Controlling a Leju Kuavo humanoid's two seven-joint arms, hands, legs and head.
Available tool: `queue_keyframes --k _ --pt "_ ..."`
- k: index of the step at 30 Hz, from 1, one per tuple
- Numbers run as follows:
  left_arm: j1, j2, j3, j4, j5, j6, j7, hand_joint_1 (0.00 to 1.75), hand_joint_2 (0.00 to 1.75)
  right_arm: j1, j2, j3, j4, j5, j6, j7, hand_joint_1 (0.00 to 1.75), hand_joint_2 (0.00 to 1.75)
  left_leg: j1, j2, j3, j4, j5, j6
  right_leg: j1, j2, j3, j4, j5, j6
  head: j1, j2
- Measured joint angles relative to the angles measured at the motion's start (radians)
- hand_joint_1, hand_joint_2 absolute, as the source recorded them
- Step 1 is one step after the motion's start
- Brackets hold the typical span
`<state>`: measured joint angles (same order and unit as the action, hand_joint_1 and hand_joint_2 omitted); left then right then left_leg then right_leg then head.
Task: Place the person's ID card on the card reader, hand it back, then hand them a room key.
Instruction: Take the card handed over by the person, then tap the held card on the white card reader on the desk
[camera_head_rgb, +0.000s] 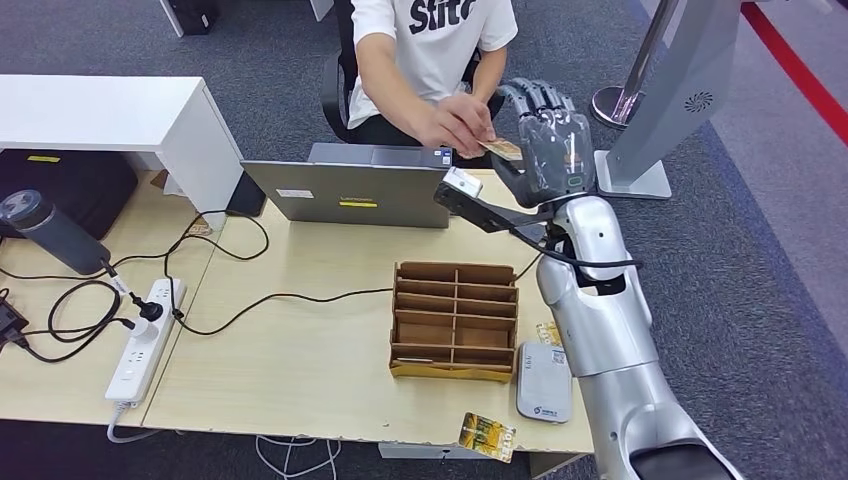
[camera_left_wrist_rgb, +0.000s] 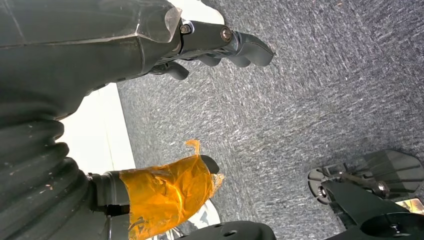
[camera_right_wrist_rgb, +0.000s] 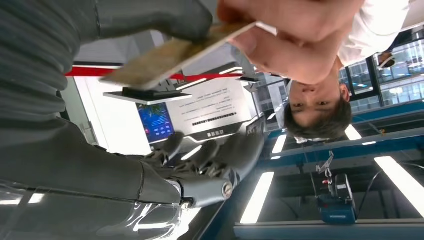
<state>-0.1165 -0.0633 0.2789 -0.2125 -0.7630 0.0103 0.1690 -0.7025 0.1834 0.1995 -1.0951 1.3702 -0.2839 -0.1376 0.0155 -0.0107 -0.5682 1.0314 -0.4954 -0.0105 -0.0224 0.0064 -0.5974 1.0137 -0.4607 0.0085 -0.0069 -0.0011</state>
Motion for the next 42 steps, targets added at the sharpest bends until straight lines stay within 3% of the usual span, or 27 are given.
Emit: queue_keyframes --k 16,26,32,37,42 --pt "-0.001 0.0 0.007 0.0 -0.008 0.001 0.0 0.0 1.75 -0.019 0.005 0.0 0.038 -0.025 0.012 -0.022 1.75 1.75 0.0 0.0 0.0 0.0 0.0 0.0 0.0 0.0 0.0 0.0 0.0 0.0 0.0 0.0" --pt "0.008 0.0 0.034 0.0 0.0 0.014 -0.004 0.0 1.75 0.023 0.005 0.0 -0.021 -0.153 0.019 -0.097 1.75 1.75 0.0 0.0 0.0 0.0 0.0 0.0 0.0 0.0 0.0 0.0 0.0 0.0 0.0 0.0" --pt "0.04 0.002 0.094 0.0 0.045 0.041 -0.029 0.0 1.75 0.19 -0.029 -0.003 -0.26 -0.34 0.041 -0.197 1.75 1.75 0.0 0.0 0.0 0.0 -0.001 0.001 0.0 0.0 -0.001 -0.001 -0.001 0.001 0.0 0.0" --pt "0.06 0.005 0.157 0.0 0.081 0.062 -0.046 0.0 1.75 0.393 -0.109 -0.047 -0.453 -0.502 0.044 -0.294 1.75 1.75 0.0 0.0 0.0 0.0 -0.003 0.003 0.0 0.0 0.0 -0.003 -0.001 0.001 0.0 0.0" --pt "0.067 0.005 0.22 0.0 0.101 0.08 -0.054 0.0 1.75 0.592 -0.189 -0.154 -0.559 -0.65 0.112 -0.379 1.75 1.75 -0.001 0.0 0.0 0.0 -0.004 0.004 0.0 -0.001 0.0 -0.003 -0.002 0.001 0.0 0.0"
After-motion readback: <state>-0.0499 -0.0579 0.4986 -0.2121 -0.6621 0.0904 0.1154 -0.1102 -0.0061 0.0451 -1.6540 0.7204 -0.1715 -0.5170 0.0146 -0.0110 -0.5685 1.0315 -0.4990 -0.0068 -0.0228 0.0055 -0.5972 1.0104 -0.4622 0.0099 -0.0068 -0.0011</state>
